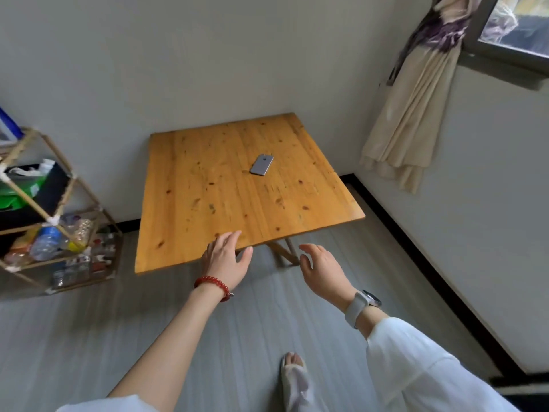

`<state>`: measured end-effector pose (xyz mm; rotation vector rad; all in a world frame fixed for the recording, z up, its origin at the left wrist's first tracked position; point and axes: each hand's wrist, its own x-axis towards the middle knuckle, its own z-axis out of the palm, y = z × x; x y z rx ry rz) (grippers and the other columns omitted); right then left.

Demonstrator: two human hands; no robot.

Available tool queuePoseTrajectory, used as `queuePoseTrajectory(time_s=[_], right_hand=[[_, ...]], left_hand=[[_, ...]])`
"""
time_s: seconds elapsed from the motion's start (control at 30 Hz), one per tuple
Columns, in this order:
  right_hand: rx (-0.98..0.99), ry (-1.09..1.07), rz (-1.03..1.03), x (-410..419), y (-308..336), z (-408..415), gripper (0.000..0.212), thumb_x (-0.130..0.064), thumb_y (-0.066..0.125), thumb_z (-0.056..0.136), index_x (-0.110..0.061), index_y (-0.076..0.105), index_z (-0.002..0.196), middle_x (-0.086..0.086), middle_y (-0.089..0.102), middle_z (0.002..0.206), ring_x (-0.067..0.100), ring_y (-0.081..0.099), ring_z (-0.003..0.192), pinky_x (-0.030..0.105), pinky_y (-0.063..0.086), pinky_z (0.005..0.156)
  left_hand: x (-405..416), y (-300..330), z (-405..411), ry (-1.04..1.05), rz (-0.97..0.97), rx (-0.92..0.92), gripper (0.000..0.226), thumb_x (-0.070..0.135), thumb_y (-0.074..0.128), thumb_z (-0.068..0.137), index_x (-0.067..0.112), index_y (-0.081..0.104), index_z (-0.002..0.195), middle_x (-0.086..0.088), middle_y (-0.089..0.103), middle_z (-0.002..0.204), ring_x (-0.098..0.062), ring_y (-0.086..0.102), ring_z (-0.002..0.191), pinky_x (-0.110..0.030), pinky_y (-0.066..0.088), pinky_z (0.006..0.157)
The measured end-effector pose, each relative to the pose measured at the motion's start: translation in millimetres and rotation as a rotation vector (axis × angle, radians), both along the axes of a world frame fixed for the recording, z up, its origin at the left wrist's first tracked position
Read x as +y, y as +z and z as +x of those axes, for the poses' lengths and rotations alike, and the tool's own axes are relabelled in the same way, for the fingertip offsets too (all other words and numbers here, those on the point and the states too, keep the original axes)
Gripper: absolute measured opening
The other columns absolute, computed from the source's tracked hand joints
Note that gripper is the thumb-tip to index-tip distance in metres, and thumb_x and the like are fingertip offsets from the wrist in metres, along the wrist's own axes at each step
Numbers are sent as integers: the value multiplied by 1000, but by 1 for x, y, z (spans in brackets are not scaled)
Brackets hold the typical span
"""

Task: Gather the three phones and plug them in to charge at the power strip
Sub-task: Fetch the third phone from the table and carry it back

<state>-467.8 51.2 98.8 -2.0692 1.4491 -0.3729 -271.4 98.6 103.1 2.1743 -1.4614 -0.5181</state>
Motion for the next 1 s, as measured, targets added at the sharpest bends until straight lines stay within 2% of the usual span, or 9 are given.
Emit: queuePoseTrajectory(time_s=[0.17,0.33,0.5,0.6,0.7,0.83,0.93,1.0], right_hand=[[14,30,100,-121,-15,35,38,-23,35,95,-11,45,130,12,52,132,29,48,121,39,41,101],[47,56,212,-202,-35,74,38,-20,35,95,-7,44,130,14,52,132,29,49,120,35,40,101],[78,25,278,-277,-64,119,39,-19,36,94,-7,41,131,16,52,131,33,54,114,36,45,92],[135,3,295,-325,-78,151,41,-20,35,96,-8,36,135,15,50,133,33,51,117,35,43,86],[187,-15,336,-371,-92,186,43,-22,34,95,-7,34,136,17,48,134,33,51,119,39,46,94],[194,-121,439,-436,-113,234,42,-23,35,96,0,40,131,20,51,130,35,52,115,36,44,91],[159,-296,482,-477,-130,267,44,-29,39,95,5,43,123,24,52,125,37,53,109,38,43,86],[190,-386,491,-493,-140,282,54,-40,47,91,4,41,122,23,50,125,37,49,112,39,41,89]], left_hand=[[-119,-13,32,42,134,45,55,42,41,90,20,29,139,-4,28,148,-26,28,134,-47,32,109],[-183,-37,67,94,234,61,56,41,41,90,21,26,140,-4,26,149,-27,27,135,-46,31,109],[-255,-77,114,108,389,22,57,40,41,90,21,23,140,-5,23,149,-30,25,134,-47,34,106],[-306,-100,143,80,443,13,58,41,41,89,22,21,141,-5,19,150,-30,21,136,-49,31,108],[-351,-119,172,43,488,6,60,40,41,89,24,17,142,-6,12,154,-29,14,139,-50,28,110],[-410,-145,211,-12,554,-31,71,43,45,87,28,5,144,-5,-8,156,-32,-6,143,-56,13,114],[-444,-168,234,-78,585,-115,86,55,47,82,31,-8,143,-6,-22,154,-32,-20,141,-60,-2,112],[-458,-181,243,-120,604,-180,93,64,45,78,32,-15,142,-8,-26,152,-33,-25,139,-62,-8,109]])
